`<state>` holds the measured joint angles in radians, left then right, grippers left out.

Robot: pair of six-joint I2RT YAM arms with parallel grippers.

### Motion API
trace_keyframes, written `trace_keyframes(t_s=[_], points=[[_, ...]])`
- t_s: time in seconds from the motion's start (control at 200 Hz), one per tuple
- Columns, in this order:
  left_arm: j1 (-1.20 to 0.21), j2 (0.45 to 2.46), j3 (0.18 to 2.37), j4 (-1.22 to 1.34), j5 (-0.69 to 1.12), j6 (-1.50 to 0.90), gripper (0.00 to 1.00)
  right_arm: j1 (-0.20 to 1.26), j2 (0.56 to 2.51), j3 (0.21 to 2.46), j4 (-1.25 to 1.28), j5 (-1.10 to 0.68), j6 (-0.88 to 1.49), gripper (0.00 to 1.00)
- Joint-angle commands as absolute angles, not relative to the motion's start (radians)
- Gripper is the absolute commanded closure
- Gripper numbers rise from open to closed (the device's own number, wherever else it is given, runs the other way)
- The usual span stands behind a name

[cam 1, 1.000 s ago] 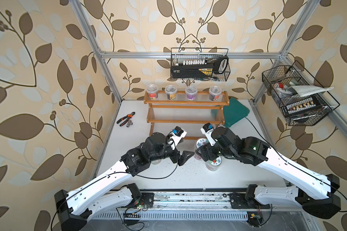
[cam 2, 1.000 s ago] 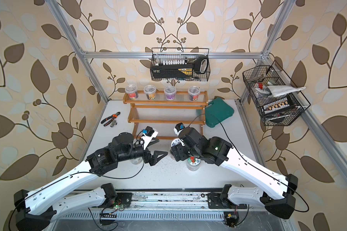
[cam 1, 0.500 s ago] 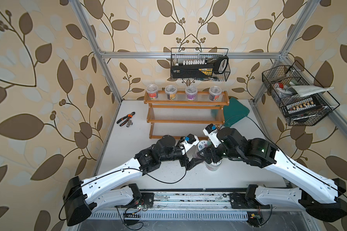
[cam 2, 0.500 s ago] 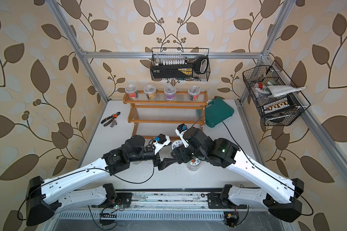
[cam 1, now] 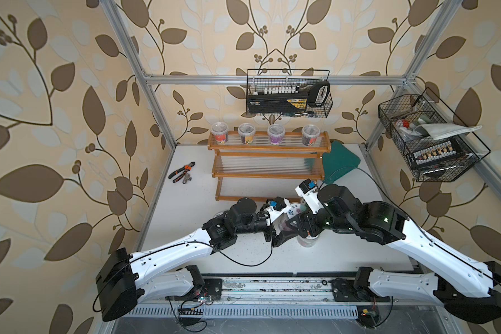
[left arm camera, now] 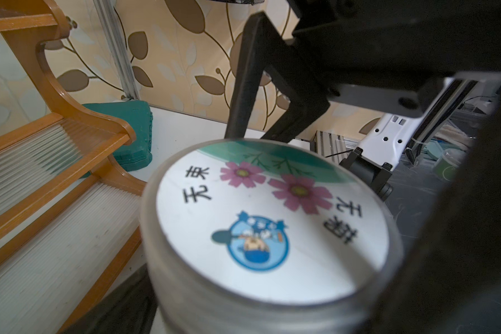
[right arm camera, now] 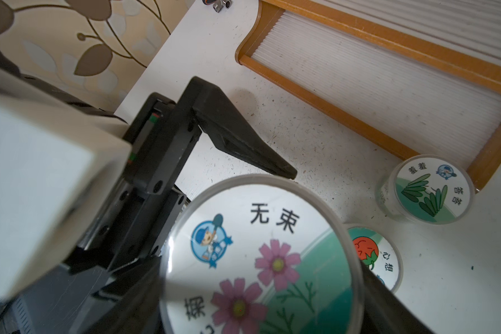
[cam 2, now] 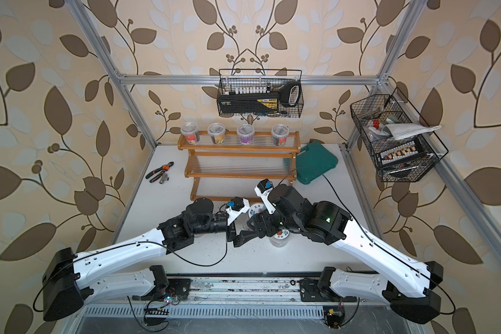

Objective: Place the seed container on the shelf
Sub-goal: Pick up the seed jar at the center of the board.

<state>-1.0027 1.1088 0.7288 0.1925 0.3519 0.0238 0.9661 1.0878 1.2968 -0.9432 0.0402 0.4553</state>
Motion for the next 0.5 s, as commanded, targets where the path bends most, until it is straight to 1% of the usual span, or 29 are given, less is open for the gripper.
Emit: trace_keyframes(t_s=[0.0, 0.345, 0.385, 0.495], points=[[-1.013, 1.117, 0.726, 0.295, 0.389, 0.019, 0.02, 0.962, 1.075, 1.324, -0.92, 0.026, 0.456, 0.4], [-1.018, 1.138, 0.712, 0.372, 0.386, 0.006, 0.02, 0.962, 1.083, 1.32, -0.913, 0.023, 0.453, 0.4], [-1.017, 1.138, 0.711, 0.379, 0.389, 0.003, 0.05, 0.962, 1.083, 1.318, -0.91, 0.021, 0.451, 0.4], [-1.018, 1.139, 0.712, 0.388, 0.389, -0.003, 0.19, 0.962, 1.083, 1.313, -0.905, 0.022, 0.448, 0.39]])
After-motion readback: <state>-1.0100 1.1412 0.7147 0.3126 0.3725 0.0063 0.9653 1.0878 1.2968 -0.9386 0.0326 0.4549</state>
